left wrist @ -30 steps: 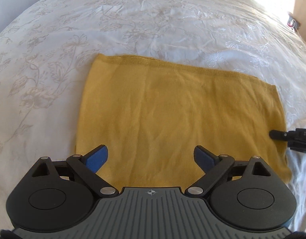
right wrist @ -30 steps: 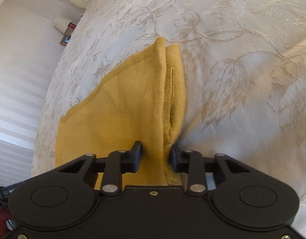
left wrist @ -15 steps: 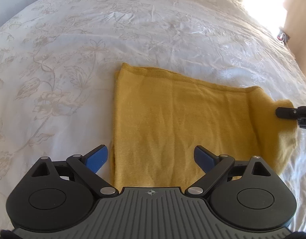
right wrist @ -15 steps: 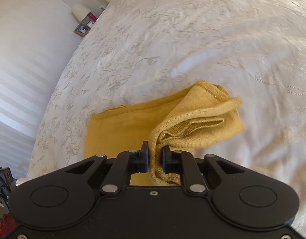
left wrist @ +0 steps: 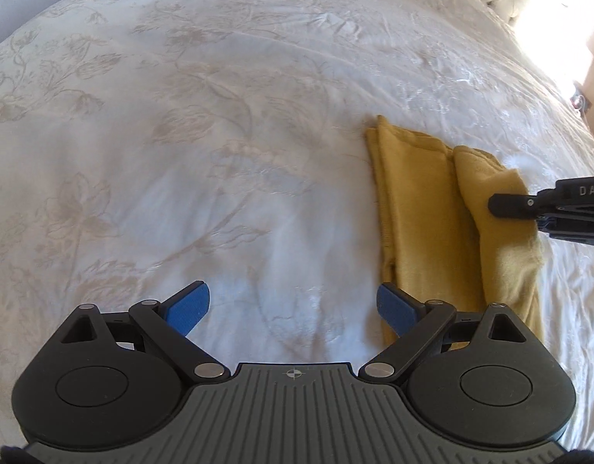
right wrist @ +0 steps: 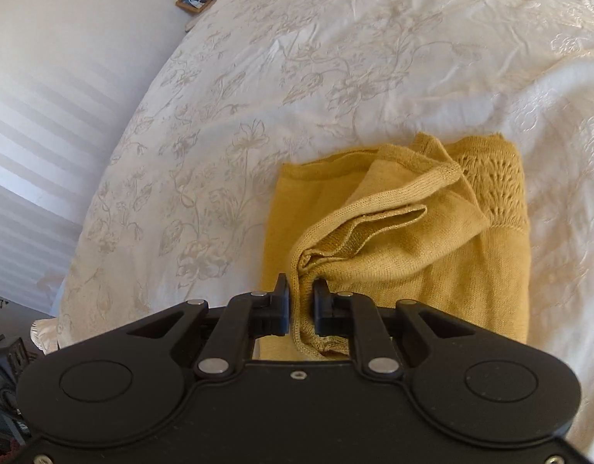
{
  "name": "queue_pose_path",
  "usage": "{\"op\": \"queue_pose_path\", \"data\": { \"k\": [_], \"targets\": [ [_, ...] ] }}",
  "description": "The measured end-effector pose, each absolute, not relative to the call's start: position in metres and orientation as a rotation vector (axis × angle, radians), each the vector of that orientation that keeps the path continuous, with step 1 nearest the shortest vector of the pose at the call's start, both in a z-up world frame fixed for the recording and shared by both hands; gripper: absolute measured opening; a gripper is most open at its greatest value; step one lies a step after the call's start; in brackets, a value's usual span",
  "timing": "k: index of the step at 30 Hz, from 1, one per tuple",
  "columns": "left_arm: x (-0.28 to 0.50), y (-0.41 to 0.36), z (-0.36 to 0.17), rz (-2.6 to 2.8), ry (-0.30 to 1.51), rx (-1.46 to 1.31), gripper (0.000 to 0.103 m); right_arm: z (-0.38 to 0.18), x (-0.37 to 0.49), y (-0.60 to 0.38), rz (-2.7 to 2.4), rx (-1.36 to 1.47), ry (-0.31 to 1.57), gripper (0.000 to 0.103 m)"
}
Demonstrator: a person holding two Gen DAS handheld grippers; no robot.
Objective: Fold small clothes
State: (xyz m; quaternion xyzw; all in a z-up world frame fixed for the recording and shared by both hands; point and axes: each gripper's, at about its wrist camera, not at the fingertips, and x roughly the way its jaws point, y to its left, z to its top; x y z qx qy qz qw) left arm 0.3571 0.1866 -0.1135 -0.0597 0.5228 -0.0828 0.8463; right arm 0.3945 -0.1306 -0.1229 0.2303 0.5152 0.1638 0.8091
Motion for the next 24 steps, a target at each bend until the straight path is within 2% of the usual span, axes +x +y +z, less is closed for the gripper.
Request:
{"op": "queue_pose_path", "data": {
  "k": [4, 8, 14, 16, 17, 24],
  "targets": [
    [0.356, 0.206, -0.115, -0.161, 1.116, -0.139, 0.095, -0.129, 0.398, -0.104, 0.313, 0.386, 1.138, 0.022],
    [0.360, 0.212, -0.118, -0.174, 1.129, -0.140, 0.095, -0.118, 0.397, -0.082, 0.381, 0.348, 1.116, 0.035],
    [0.372, 0.198, -0.113, -0.241, 1.113, -0.127, 0.095, -0.082, 0.383, -0.082, 0.476, 0.410, 0.980, 0.035],
    [0.379, 0.189, -0.108, -0.276, 1.098, -0.121, 0.095, -0.077, 0.376, -0.098, 0.433, 0.417, 0.954, 0.036],
    [0.383, 0.185, -0.106, -0.292, 1.092, -0.115, 0.095, -0.075, 0.372, -0.106, 0.403, 0.408, 0.946, 0.040],
    [0.418, 0.149, -0.102, -0.399, 1.066, -0.109, 0.095, -0.096, 0.341, -0.125, 0.304, 0.264, 1.014, 0.042]
  ]
}}
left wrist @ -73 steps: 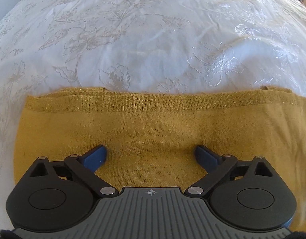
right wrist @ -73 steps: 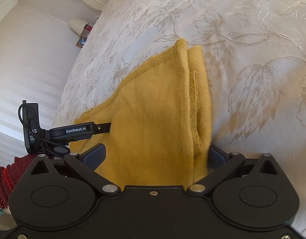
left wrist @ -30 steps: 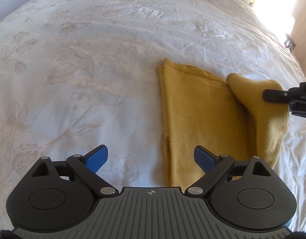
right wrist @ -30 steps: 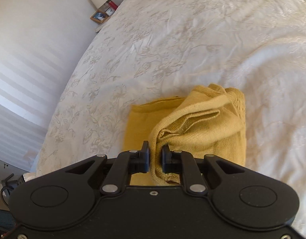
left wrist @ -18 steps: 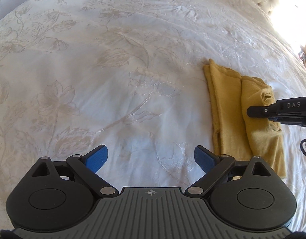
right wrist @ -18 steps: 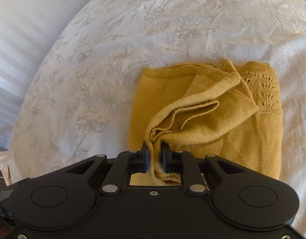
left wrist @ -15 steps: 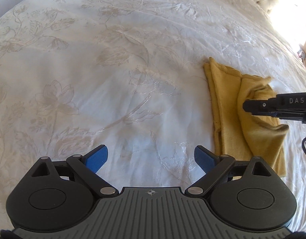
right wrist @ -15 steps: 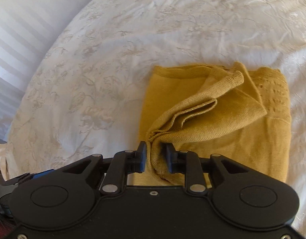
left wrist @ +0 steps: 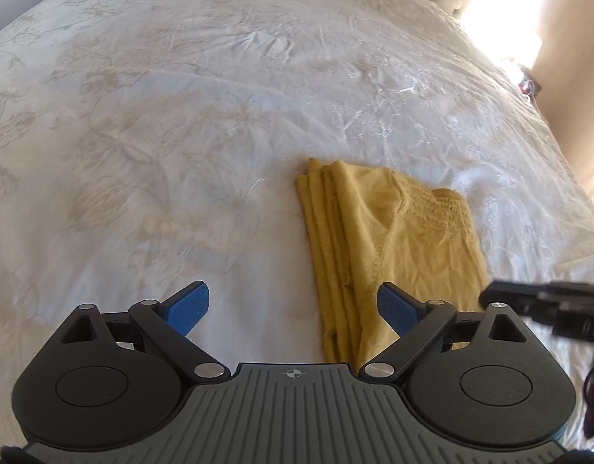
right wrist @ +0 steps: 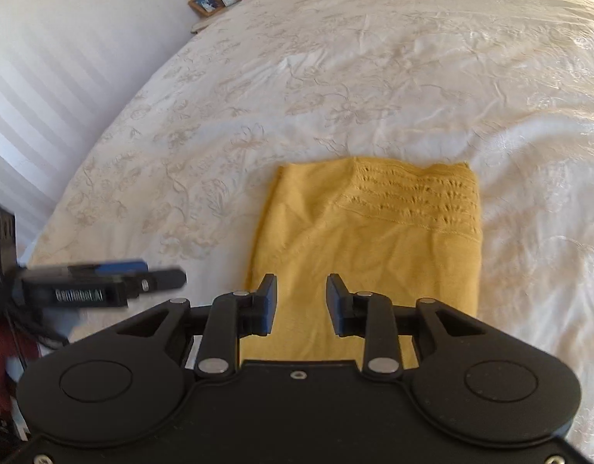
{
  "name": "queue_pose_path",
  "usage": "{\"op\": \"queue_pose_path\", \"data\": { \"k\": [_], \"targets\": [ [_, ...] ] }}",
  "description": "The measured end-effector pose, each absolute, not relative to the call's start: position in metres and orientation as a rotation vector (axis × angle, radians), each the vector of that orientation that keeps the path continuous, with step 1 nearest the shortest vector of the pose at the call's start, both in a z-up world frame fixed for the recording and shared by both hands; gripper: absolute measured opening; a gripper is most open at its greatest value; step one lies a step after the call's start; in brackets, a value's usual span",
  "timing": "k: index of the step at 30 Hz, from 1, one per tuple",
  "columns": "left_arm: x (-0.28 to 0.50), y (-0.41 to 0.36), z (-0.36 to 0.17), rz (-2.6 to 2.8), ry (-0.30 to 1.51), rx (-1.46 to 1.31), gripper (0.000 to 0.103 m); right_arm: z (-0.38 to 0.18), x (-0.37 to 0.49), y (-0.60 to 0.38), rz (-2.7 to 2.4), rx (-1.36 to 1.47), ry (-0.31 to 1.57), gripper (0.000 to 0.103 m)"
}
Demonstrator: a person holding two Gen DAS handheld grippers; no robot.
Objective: Fold small clothes
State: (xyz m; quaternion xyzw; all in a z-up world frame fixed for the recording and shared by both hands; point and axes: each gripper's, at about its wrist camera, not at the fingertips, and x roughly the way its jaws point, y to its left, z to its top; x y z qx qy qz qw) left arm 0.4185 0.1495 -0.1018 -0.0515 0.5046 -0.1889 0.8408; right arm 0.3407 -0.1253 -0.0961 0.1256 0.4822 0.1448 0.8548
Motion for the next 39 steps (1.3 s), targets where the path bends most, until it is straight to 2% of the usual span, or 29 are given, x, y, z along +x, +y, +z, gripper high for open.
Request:
{"op": "queue_pose_path", "data": {
  "k": [3, 11, 13, 14, 15, 16, 17, 24, 34, 39],
  "targets": [
    [0.433, 0.139, -0.104, -0.416, 1.077, -0.135, 0.095, -0.107, 0.325, -0.104, 0.357, 0.169, 1.029, 0.053],
    [0.454, 0.131, -0.104, -0.442, 1.106, -0.146, 0.095, -0.129, 0.293, -0.024, 0.558, -0.223, 0.979, 0.058],
    [0.454, 0.133, -0.104, -0.450, 1.117, -0.147, 0.095, -0.133, 0.290, -0.014, 0.561, -0.325, 0.965, 0.056],
    [0.454, 0.134, -0.105, -0.454, 1.124, -0.153, 0.095, -0.135, 0.290, -0.011, 0.556, -0.362, 0.963, 0.049],
    [0.454, 0.135, -0.105, -0.457, 1.133, -0.162, 0.095, -0.135, 0.290, -0.011, 0.548, -0.383, 0.967, 0.027],
    [0.454, 0.136, -0.105, -0.460, 1.142, -0.173, 0.095, -0.133, 0.292, -0.015, 0.539, -0.370, 0.970, 0.013],
    [0.454, 0.137, -0.106, -0.464, 1.151, -0.185, 0.095, -0.129, 0.293, -0.020, 0.525, -0.347, 0.965, 0.011],
    [0.450, 0.127, -0.110, -0.546, 1.208, -0.311, 0.095, -0.095, 0.295, -0.072, 0.375, -0.153, 0.896, 0.011],
    [0.465, 0.084, -0.154, -0.605, 1.367, -0.418, 0.095, -0.099, 0.289, -0.099, 0.305, -0.039, 0.922, 0.011],
    [0.484, 0.081, -0.162, -0.552, 1.292, -0.446, 0.095, -0.100, 0.287, -0.096, 0.318, -0.021, 0.917, 0.011]
  ]
}}
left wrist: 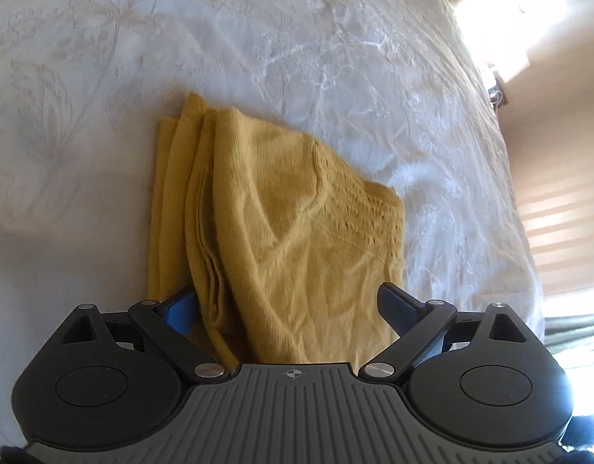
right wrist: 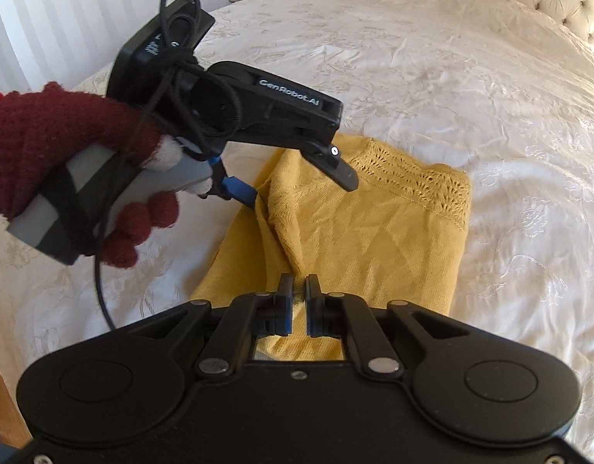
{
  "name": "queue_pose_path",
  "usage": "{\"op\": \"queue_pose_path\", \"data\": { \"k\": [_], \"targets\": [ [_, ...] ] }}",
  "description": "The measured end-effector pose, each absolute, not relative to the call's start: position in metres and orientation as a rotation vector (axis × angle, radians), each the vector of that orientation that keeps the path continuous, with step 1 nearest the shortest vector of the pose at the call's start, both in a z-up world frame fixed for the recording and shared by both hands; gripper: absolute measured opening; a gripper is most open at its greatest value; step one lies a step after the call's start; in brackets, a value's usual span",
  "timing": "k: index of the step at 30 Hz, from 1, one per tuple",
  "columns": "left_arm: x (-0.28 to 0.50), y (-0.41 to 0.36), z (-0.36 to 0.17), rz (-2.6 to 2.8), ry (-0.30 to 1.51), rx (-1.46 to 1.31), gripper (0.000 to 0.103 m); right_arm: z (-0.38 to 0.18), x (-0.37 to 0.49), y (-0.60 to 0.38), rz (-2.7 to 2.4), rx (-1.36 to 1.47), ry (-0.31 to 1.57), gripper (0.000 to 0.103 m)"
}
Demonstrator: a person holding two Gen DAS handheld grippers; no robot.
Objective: Fold small clothes
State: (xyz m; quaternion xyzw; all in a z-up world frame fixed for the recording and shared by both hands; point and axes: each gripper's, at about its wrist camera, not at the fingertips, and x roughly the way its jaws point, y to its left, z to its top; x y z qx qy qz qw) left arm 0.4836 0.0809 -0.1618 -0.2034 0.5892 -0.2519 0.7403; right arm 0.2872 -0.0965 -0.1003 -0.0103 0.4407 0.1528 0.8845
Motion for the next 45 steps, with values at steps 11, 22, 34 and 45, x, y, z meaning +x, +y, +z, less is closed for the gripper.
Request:
{"op": "queue_pose_path", "data": {
  "k": [11, 22, 34, 45],
  "targets": [
    [0.527, 0.075, -0.159, -0.529, 1.221, -0.345, 0.065, -0.101, 0.283, -0.091, 0.353, -0.014, 0.906, 0.011],
    [0.517, 0.095, -0.131, -0.552, 1.126, -0.174, 0.011, -0.097, 0.282, -0.064, 0.460, -0.010, 0.893, 0.011],
    [0.515, 0.119, -0.149, -0.494, 1.096, -0.177, 0.079, -0.106, 0.295, -0.089, 0.520, 0.150, 0.903, 0.065],
    [0.481, 0.133, -0.151, -0.513, 1.178, -0.289, 0.096, -0.127, 0.352, -0.208, 0.227, 0.362, 0.942, 0.087]
  ]
}}
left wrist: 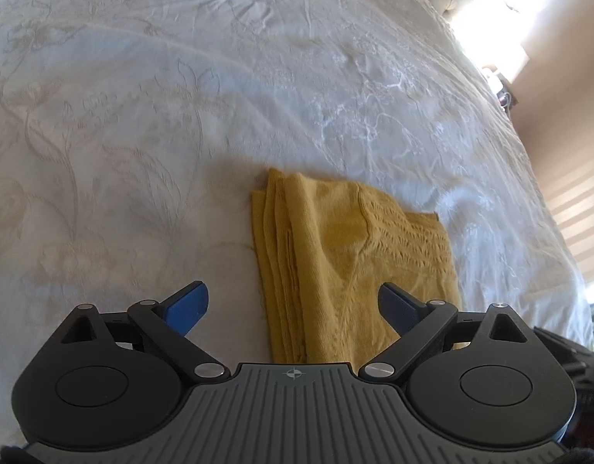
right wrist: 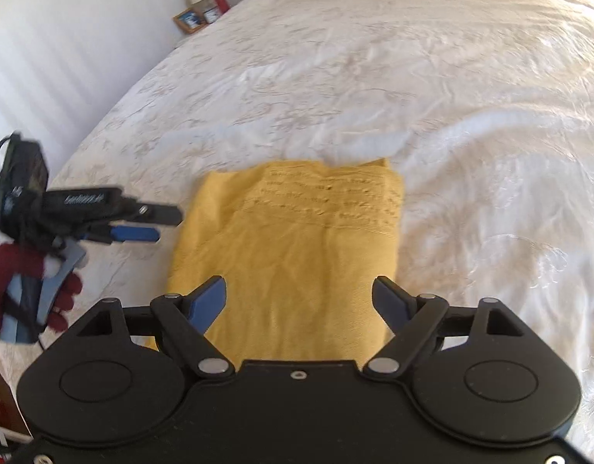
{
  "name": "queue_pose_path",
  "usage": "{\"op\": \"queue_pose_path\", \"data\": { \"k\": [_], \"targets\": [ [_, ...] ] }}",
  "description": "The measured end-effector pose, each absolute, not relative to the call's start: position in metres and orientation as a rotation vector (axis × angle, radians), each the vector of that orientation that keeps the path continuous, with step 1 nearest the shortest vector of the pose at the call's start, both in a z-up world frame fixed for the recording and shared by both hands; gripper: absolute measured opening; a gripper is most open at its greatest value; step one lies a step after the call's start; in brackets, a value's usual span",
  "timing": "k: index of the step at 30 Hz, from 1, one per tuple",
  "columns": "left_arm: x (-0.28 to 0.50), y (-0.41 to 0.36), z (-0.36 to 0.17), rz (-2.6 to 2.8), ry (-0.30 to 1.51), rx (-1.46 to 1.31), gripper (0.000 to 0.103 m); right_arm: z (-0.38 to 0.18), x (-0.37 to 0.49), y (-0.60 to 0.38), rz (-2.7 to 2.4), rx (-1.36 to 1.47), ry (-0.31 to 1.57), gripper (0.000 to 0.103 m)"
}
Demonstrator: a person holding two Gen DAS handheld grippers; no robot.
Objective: Fold small clothes
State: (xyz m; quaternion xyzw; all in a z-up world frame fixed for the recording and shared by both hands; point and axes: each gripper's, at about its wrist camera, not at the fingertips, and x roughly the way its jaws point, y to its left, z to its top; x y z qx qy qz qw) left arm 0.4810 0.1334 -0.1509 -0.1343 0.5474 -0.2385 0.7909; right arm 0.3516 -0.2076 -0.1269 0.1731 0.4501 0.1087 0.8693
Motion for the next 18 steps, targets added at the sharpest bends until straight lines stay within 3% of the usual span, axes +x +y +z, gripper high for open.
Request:
{"op": "queue_pose_path", "data": {
  "k": [7, 16, 17, 18],
  "targets": [
    [0.490, 0.109, -0.177, -0.563, 1.248, -0.295, 0.102, -0.167, 0.389, -0.239, 0.251, 0.571, 0.999, 0.088],
    [0.521, 0.090, -0.191, -0.595, 1.220, -0.339, 0.102, -0.208, 0.418, -0.237, 0.320, 0.775, 1.013, 0.089],
    [0.523, 0.090, -0.192, -0.605, 1.216, -0.355, 0.102, -0.209, 0.420, -0.238, 0.318, 0.803, 1.007, 0.088],
    [0.525, 0.090, -0.192, -0.616, 1.218, -0.374, 0.102, -0.209, 0.420, -0.239, 0.316, 0.821, 1.002, 0.080]
  ]
}}
